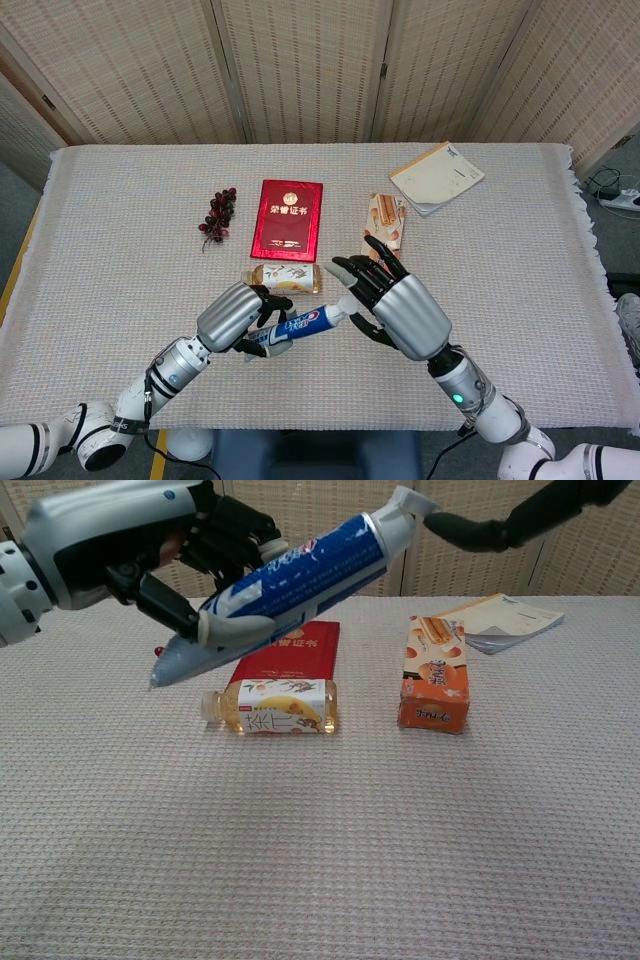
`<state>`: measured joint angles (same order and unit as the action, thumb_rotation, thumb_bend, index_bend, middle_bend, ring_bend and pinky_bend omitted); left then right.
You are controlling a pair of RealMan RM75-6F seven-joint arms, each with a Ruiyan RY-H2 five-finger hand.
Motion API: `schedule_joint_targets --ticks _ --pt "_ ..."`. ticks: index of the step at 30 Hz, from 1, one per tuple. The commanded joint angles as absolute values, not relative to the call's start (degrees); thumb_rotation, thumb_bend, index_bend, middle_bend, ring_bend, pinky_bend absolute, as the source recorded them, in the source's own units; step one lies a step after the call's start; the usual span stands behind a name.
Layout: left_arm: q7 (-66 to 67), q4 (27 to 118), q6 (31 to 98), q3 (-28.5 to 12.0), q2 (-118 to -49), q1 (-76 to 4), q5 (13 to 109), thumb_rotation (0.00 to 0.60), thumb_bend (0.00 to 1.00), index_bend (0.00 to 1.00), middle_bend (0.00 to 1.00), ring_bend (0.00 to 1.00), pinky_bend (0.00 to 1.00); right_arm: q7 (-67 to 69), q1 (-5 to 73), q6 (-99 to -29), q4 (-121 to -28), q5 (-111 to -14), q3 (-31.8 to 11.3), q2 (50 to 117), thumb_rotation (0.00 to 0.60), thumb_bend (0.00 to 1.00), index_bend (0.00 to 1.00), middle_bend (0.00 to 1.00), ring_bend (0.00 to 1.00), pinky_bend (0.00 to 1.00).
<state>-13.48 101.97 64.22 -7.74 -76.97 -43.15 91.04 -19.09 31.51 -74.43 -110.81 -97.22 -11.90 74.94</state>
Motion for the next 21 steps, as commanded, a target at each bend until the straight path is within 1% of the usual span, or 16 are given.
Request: schedule_joint_targets --ticks 1,13,21 --pt "-11.4 101.4 64.1 -7.6 -77.3 -43.2 91.0 0.600 0.67 0.81 0.79 0.76 0.60 -19.1 31.4 -74.7 -111.0 -97.5 -11.8 74.7 0.600 0.43 0.07 0.20 0.21 0.05" --pt "-5.1 100.9 63.5 -7.5 -78.6 -43.6 90.7 0.600 0.66 0.81 0.79 0.76 0.60 -19.5 32.5 -73.8 -111.6 -98.2 -11.5 75.0 0.600 0.43 0.07 0.20 0.21 0.05" --pt "-4.9 101.1 64.2 -7.4 -78.5 -43.1 90.4 0.600 0.67 0.81 0.79 0.76 0.59 -20.2 32.7 -73.5 -111.4 -97.9 -11.2 75.7 0.600 0.43 0.07 0.20 0.21 0.05"
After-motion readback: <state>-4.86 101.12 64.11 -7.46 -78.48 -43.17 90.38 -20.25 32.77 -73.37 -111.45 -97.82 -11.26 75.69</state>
